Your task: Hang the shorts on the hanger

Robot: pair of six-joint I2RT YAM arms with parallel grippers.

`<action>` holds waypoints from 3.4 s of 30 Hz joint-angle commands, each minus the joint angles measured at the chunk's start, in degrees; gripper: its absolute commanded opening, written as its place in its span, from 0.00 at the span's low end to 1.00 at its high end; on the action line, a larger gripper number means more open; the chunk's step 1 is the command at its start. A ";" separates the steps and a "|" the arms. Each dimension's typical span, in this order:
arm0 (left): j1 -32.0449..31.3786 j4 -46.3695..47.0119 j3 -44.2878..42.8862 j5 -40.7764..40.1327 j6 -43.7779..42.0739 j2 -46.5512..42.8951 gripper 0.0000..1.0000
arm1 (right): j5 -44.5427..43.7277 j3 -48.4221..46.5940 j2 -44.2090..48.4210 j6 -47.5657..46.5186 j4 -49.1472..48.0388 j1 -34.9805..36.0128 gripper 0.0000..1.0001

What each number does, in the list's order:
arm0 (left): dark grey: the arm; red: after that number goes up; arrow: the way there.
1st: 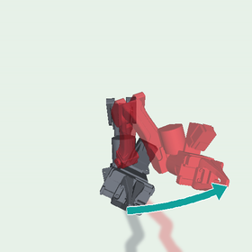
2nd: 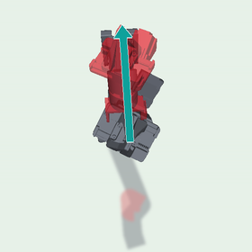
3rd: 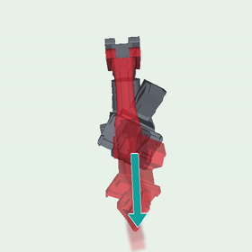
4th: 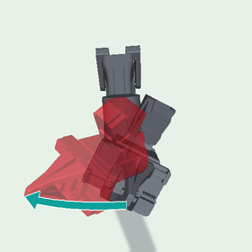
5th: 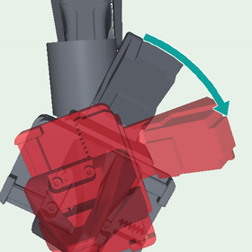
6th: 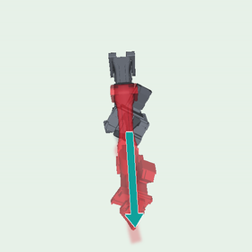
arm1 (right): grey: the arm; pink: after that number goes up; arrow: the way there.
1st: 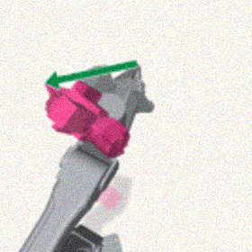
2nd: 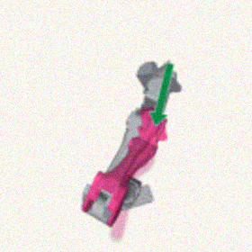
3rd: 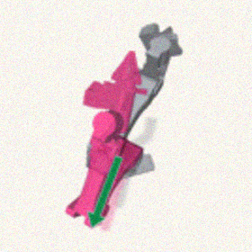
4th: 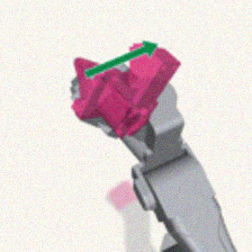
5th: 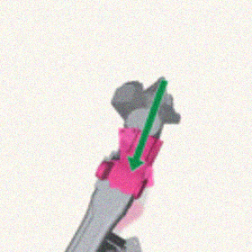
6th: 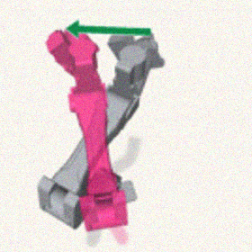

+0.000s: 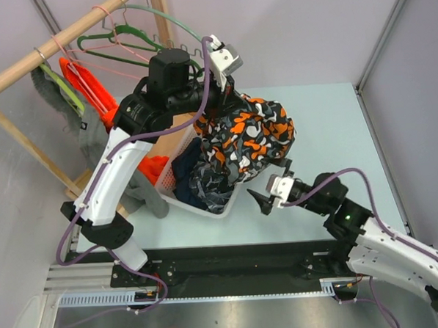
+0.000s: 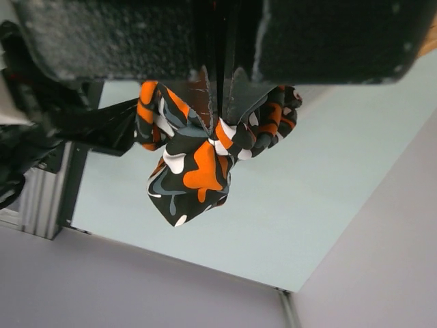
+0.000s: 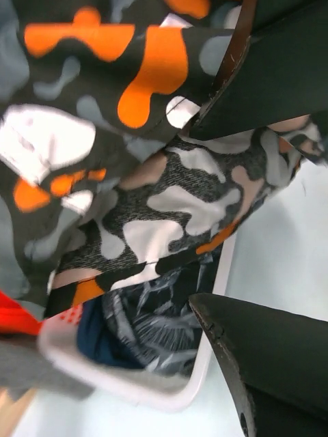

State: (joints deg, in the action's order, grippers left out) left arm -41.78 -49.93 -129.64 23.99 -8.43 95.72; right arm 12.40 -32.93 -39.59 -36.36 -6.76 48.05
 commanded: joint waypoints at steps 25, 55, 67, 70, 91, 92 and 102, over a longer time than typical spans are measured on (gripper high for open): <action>2.13 -1.41 -0.97 2.63 0.86 8.89 0.86 | -9.32 -32.12 -2.86 34.06 13.35 -9.63 0.00; 0.57 26.11 48.25 0.19 -9.05 -27.43 1.00 | -29.52 -40.72 -1.89 41.20 14.57 -20.89 0.00; -19.47 35.24 58.62 -7.72 -16.64 -22.17 1.00 | -34.38 -41.96 -8.13 56.04 26.19 -23.88 0.00; -21.49 40.43 60.73 -11.39 -16.96 -17.25 1.00 | -32.37 -41.95 -9.01 58.24 26.01 -24.23 0.00; -19.40 37.45 56.89 -6.40 -12.86 -25.13 0.93 | -9.69 -37.74 -6.72 48.93 16.53 -25.99 0.00; -18.78 36.32 55.48 -7.71 -12.32 -25.93 0.95 | -8.55 -37.30 -6.90 49.19 14.95 -25.90 0.00; -7.97 27.24 43.33 -11.42 -2.74 -18.29 1.00 | 2.18 -35.45 -16.65 52.88 1.94 -19.69 0.00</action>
State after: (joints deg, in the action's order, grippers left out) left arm -52.42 -17.21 -87.59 11.84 -16.21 74.02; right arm 9.23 -68.07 -52.73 14.96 5.65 24.21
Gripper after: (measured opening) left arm 0.996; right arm 0.009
